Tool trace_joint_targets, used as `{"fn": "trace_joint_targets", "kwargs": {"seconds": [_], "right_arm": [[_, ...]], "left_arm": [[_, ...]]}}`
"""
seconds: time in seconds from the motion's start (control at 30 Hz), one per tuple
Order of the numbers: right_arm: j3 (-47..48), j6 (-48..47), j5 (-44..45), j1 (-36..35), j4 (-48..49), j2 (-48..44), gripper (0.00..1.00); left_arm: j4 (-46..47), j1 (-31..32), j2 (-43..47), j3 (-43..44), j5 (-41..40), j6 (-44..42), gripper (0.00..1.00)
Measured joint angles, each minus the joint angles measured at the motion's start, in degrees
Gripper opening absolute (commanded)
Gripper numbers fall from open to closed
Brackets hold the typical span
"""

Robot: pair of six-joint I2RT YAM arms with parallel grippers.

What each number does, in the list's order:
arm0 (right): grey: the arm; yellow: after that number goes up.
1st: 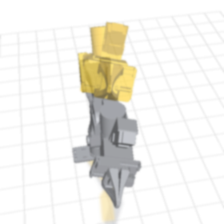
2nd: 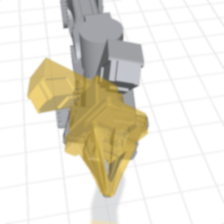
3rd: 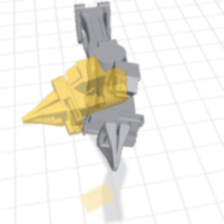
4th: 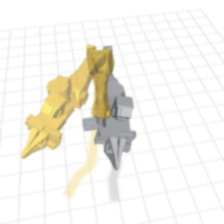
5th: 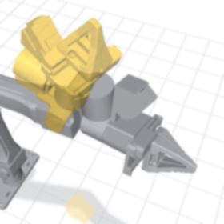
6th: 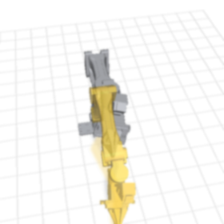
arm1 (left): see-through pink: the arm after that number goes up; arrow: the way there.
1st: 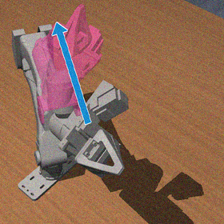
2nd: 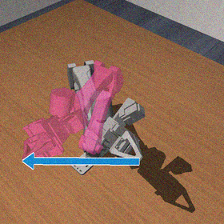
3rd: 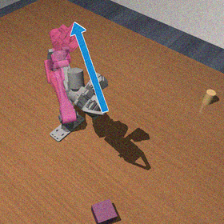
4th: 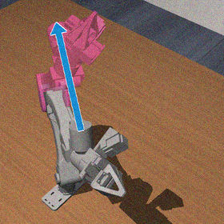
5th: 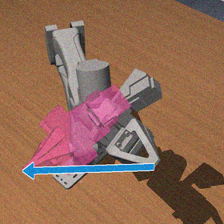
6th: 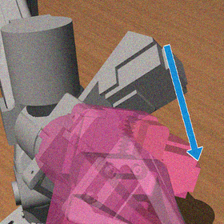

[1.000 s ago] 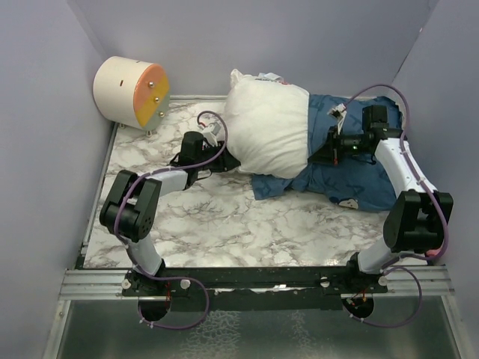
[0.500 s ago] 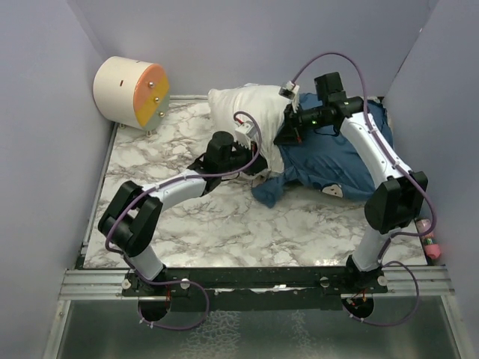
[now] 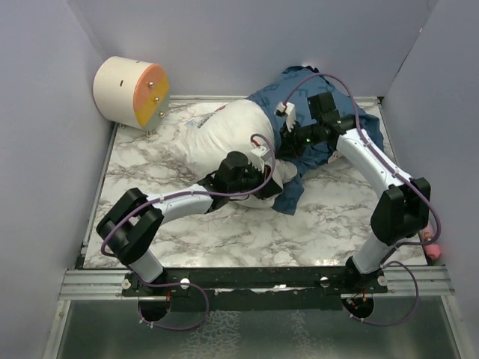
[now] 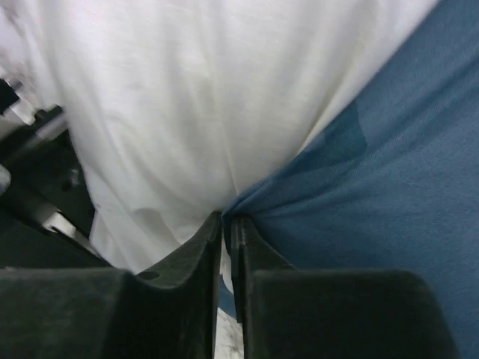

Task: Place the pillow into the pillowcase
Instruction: Stuff the pillow into the pillowcase.

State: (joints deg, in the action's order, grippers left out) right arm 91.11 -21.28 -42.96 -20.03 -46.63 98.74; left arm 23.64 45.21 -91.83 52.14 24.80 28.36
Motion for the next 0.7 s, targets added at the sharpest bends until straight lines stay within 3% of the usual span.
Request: {"fn": "trace_joint_targets", "kwargs": {"seconds": [0.2,0.37,0.43,0.57,0.7], "right_arm": [[-14.32,-1.27,3.76,1.92,8.00,-7.04,0.51],[-21.59,-3.37,-2.82,7.19,8.74,-16.31,0.83],[-25.22,-3.54,-6.58,10.12,10.34,-21.20,0.88],[-32.87,-2.21,-14.16,18.27,12.81,-30.01,0.89],[-38.77,1.90,-19.78,25.29,16.87,-31.34,0.89]], "left_arm": [[-2.73,2.19,0.79,-3.61,-0.04,-0.50,0.59],[-12.66,2.69,10.49,-5.27,-3.78,-3.69,0.79],[-16.24,2.60,15.82,-5.51,-6.10,-5.14,0.84],[-23.39,2.47,28.61,-5.99,-10.75,-8.74,0.85],[-28.83,2.25,35.17,-4.90,-13.31,-11.74,0.84]]}}
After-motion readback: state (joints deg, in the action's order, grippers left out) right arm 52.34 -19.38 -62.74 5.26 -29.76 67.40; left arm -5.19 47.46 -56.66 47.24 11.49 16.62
